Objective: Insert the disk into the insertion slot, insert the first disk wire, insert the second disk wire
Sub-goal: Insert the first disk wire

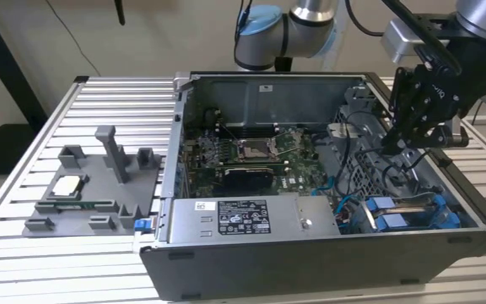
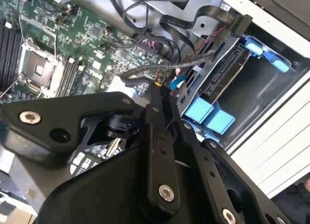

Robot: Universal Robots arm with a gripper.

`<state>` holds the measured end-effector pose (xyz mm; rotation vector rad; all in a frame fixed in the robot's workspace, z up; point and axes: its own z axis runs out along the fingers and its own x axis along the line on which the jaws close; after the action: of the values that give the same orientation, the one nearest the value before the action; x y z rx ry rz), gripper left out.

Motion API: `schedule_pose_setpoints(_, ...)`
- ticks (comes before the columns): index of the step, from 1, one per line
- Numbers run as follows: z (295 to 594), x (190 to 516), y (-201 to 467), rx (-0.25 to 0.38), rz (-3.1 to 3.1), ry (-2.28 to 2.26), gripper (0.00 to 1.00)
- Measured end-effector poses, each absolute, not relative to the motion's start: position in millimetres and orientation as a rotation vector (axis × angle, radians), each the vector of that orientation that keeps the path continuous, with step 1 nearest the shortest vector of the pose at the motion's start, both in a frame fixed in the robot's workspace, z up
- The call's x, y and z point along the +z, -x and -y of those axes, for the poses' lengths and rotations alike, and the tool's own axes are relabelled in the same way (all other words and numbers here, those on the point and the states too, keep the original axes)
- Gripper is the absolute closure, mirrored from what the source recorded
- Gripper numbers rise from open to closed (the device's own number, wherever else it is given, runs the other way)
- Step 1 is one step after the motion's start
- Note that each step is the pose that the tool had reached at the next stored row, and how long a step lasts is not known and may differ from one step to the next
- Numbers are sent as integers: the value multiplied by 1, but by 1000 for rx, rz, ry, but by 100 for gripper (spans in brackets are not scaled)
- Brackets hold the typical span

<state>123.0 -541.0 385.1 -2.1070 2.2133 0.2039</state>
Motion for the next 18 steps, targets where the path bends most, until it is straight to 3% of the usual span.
schedule_pose_setpoints(11, 541, 384, -123, 194, -2215, 2109, 81)
schedule_pose_setpoints(18, 541, 383, -123, 97, -2258, 2148, 81)
